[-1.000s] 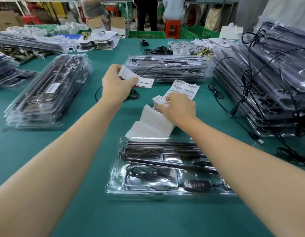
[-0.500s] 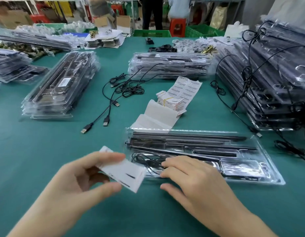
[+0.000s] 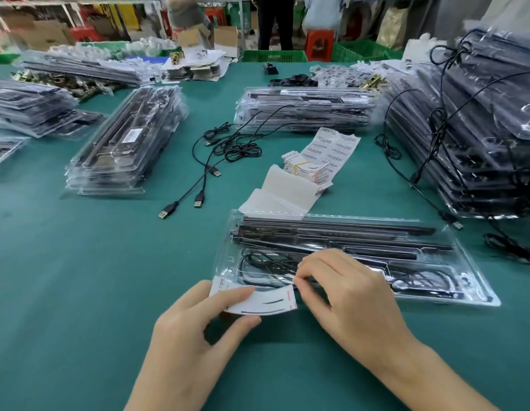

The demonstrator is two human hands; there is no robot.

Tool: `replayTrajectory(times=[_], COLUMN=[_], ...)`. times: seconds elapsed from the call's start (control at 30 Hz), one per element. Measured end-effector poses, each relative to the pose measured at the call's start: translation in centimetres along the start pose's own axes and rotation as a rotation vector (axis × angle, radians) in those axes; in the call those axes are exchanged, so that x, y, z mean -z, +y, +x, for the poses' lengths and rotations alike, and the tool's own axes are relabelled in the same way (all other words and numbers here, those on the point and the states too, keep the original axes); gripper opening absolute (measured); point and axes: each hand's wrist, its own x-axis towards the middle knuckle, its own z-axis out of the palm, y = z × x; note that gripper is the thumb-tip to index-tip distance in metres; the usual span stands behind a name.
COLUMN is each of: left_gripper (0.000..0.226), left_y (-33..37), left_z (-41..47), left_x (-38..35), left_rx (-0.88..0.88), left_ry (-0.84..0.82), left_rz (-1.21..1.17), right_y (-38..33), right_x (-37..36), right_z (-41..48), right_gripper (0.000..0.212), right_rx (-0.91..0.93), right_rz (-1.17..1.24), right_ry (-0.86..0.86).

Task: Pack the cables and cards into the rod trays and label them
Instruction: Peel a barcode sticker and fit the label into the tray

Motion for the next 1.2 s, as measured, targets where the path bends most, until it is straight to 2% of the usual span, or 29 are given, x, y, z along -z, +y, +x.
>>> replayTrajectory(times=[0.17, 0.43, 0.6, 0.73, 0.93, 1.07, 1.2], left_gripper=[0.039, 0.032, 0.031, 0.033, 0.04, 0.03, 0.025], left_y=[-0.6, -1.0, -1.1, -0.9, -0.7, -1.5, -2.6], left_z=[0.0, 0.5, 0.3, 0.3, 0.4, 0.2, 0.2], left_x=[-1.6, -2.2, -2.6, -2.8, -3.2, -2.6, -1.8], left_rx=[-0.018, -0.098, -0.203, -0.192, -0.145, -0.183, -0.18], left_ry=[0.032, 0.144, 0.26, 0.241, 0.13, 0.21, 0.23], left_rz=[0.166, 0.196, 0.505, 0.601, 0.583, 0.551, 0.557], right_y=[0.0, 0.1, 0.0, 0.0, -0.1, 0.1, 0.2], right_x=[-0.2, -0.5, -0.5, -0.6, -0.7, -0.7, -0.9], right_z=[-0.2, -0.2, -0.3, -0.3, -0.1, -0.3, -0.5], right_gripper=[0.008, 0.01, 0.008, 0.009, 0.023, 0.009, 0.008], right_rx=[-0.014, -0.038, -0.062, -0.067, -0.083, -0.063, -0.058], right_rz=[0.037, 0.06, 0.076, 0.073, 0.061, 0.044, 0.051], right_ry=[0.043, 0.084, 0.095, 0.097, 0.106, 0.098, 0.093])
